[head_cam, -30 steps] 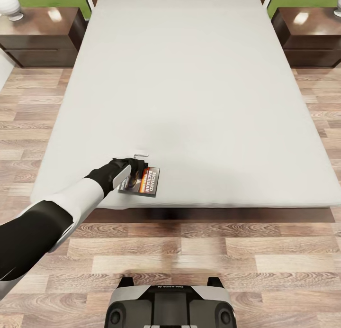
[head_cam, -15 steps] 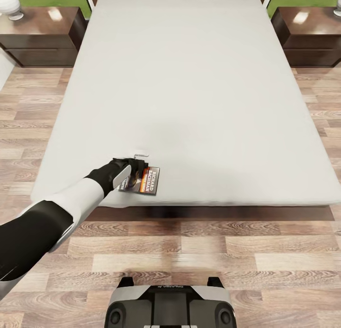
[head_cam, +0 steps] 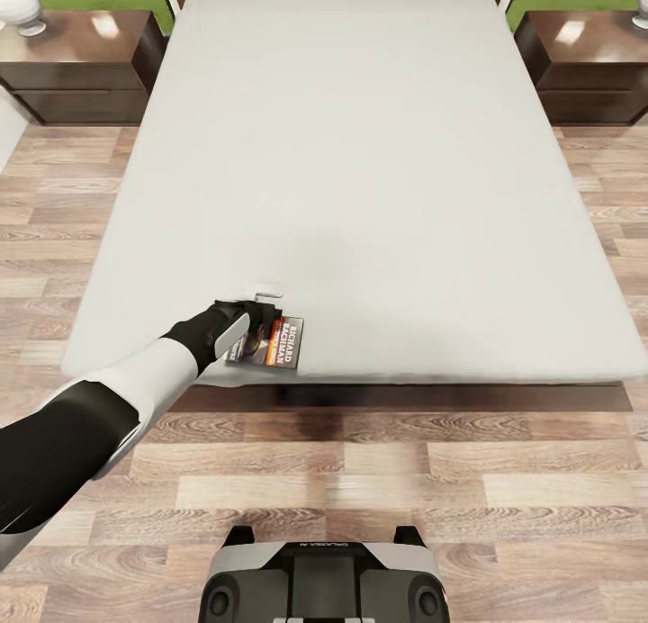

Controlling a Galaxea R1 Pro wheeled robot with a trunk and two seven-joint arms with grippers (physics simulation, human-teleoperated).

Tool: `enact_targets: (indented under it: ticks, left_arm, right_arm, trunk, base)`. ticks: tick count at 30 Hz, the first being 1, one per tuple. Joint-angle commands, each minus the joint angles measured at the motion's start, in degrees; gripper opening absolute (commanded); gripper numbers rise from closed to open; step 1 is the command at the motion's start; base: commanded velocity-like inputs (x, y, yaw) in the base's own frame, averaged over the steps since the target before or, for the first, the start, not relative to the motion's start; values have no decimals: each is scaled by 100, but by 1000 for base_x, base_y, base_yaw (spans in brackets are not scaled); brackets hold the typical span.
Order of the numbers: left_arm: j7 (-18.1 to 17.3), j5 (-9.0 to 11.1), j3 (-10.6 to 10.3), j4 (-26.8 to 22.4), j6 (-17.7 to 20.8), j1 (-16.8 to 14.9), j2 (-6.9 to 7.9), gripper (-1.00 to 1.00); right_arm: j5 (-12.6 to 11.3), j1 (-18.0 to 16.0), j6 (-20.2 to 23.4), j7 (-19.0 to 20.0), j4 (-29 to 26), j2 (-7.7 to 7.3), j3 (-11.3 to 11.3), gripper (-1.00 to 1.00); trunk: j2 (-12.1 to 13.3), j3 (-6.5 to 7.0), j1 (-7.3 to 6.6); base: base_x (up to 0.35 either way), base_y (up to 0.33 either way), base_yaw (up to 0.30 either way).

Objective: In the bedroom, move the book from the bed onto either nightstand, and place the two sandals side by side next to the bed.

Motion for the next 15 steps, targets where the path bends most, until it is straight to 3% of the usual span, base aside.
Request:
enact_targets:
  ticks: [1, 15]
  left_arm:
    - [42, 61, -45, -11, 21, -2, 3, 100]
    - [42, 61, -45, -11, -57, -2, 3, 100]
  right_arm:
    - [56, -5, 9, -21, 13, -3, -49, 100]
    - [53, -5, 9, -22, 13, -3, -49, 100]
  trunk:
    - [-2, -2, 0]
    - [-2, -2, 0]
  base:
    - [-9, 0, 0]
    - [-3, 0, 0]
